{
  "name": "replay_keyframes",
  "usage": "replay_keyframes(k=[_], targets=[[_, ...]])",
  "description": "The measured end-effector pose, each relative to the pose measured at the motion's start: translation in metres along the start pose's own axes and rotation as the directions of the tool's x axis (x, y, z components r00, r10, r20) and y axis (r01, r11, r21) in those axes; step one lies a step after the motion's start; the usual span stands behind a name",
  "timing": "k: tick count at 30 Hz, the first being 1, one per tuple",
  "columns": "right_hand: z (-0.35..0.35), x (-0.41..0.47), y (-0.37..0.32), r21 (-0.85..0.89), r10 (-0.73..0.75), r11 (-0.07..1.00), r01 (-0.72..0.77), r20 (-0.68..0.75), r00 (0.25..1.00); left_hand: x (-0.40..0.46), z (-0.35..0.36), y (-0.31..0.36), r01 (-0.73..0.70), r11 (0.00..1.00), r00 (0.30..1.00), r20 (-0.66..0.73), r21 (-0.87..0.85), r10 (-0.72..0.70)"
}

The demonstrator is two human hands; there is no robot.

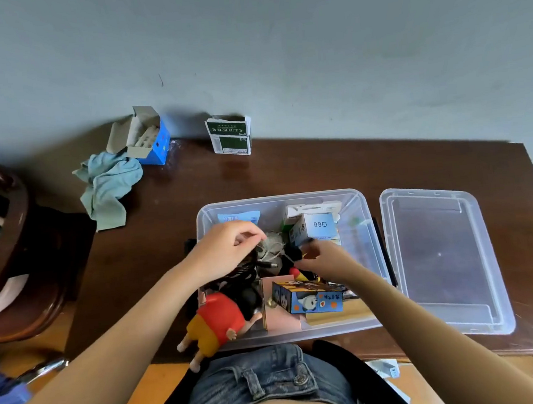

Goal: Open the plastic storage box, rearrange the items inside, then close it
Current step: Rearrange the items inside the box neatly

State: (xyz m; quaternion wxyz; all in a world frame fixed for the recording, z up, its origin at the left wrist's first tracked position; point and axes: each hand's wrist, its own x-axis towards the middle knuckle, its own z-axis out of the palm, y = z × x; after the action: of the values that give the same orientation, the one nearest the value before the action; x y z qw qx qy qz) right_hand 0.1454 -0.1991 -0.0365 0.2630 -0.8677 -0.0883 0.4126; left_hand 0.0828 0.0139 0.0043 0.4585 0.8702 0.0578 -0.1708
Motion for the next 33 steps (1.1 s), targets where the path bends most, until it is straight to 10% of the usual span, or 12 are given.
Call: replay_keyframes(k=[11,20,27,33], targets=[[-0.006,-0.016,-0.003,0.468,-0.218,0.877,0.11,0.184,0.959,0.04,0.012,-0.01,-0.045,0.845,0.945,0.296,0.533,-0.136],[-0.003,-0.014,0.001,0.467,-0.18,0.879,0.099,0.133,0.975,0.059,0.026,-0.012,-0.093,0.714,0.868,0.408,0.694,-0.284],[-0.005,-0.005,0.019,0.13,0.027,0.991,-0.026,-0.013,1.0,0.072,0.034,0.01,-0.065,0.603,0.806,0.398,0.795,-0.438],[-0.001,-0.007,0.013,0.063,-0.044,0.997,0.039,0.078,0.996,0.073,0.038,0.012,-0.098,0.585,0.859,0.365,0.805,-0.359]])
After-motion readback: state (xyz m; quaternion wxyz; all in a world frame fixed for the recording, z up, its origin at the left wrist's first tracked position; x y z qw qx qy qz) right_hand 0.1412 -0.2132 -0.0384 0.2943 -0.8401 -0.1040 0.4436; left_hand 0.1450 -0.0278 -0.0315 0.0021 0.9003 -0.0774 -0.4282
